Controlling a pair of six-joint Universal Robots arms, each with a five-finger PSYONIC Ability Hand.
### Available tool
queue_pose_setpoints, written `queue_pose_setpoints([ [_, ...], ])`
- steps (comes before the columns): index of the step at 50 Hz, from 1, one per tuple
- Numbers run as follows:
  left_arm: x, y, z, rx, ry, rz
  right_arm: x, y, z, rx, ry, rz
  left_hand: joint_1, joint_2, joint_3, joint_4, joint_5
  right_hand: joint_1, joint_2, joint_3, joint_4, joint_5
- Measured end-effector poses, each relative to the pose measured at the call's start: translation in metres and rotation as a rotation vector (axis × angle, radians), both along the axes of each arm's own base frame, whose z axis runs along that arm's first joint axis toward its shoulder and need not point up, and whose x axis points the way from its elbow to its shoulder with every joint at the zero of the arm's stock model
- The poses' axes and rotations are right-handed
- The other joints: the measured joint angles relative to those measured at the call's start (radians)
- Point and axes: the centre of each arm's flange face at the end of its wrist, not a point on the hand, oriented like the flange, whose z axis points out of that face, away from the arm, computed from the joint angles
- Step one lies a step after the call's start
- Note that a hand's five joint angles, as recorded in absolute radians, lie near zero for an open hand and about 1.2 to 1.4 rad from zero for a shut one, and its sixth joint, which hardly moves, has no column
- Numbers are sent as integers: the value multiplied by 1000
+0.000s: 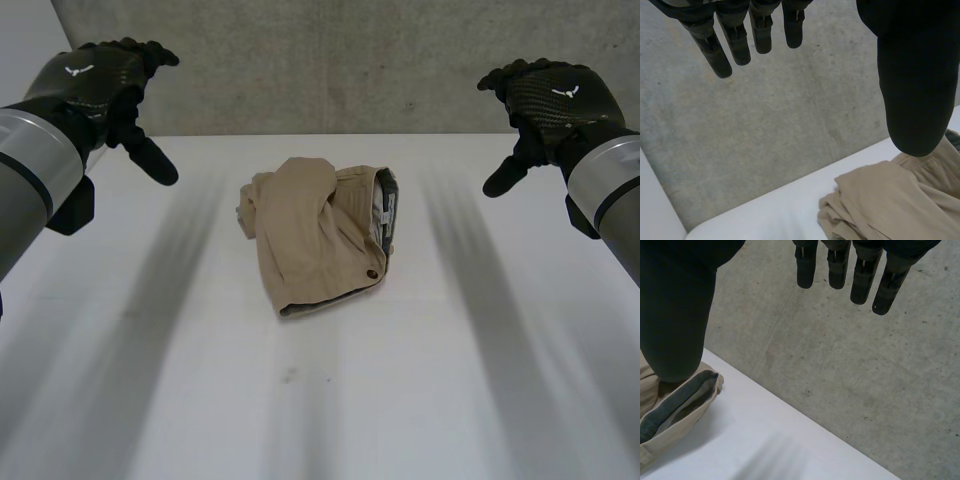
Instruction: Fold the shorts.
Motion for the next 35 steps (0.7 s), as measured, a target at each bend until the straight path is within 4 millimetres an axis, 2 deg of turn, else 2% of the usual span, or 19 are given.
queue_pose_setpoints([
  [8, -9, 3, -24, 63, -51, -64, 4, 6, -7, 8, 78, 36, 0, 0, 0, 0, 0, 0, 0, 0, 0, 0],
  [9, -13, 3, -36, 89, -87, -95, 5, 8, -12, 15, 131, 55, 0, 0, 0, 0, 0, 0, 0, 0, 0, 0],
  [15, -36, 10, -81, 158, -245, -232, 10, 16, -38, 35, 358, 133, 0, 0, 0, 0, 0, 0, 0, 0, 0, 0],
  [18, -50, 15, -104, 167, -337, -298, 17, 24, -51, 48, 422, 182, 0, 0, 0, 0, 0, 0, 0, 0, 0, 0],
  [21, -58, 14, -120, 159, -398, -321, 27, 33, -62, 83, 410, 224, 0, 0, 0, 0, 0, 0, 0, 0, 0, 0],
  [26, -57, 0, -127, 128, -438, -272, 53, 49, -81, 187, 248, 287, 0, 0, 0, 0, 0, 0, 0, 0, 0, 0],
  [29, -49, -15, -123, 107, -436, -204, 75, 58, -96, 256, 97, 325, 0, 0, 0, 0, 0, 0, 0, 0, 0, 0],
  [30, -49, -15, -123, 107, -436, -204, 75, 58, -96, 256, 97, 325, 0, 0, 0, 0, 0, 0, 0, 0, 0, 0],
  [32, -42, -24, -116, 88, -424, -157, 95, 63, -108, 280, 17, 365, 0, 0, 0, 0, 0, 0, 0, 0, 0, 0],
  [35, -39, -28, -111, 73, -413, -135, 109, 67, -117, 278, -6, 394, 0, 0, 0, 0, 0, 0, 0, 0, 0, 0],
])
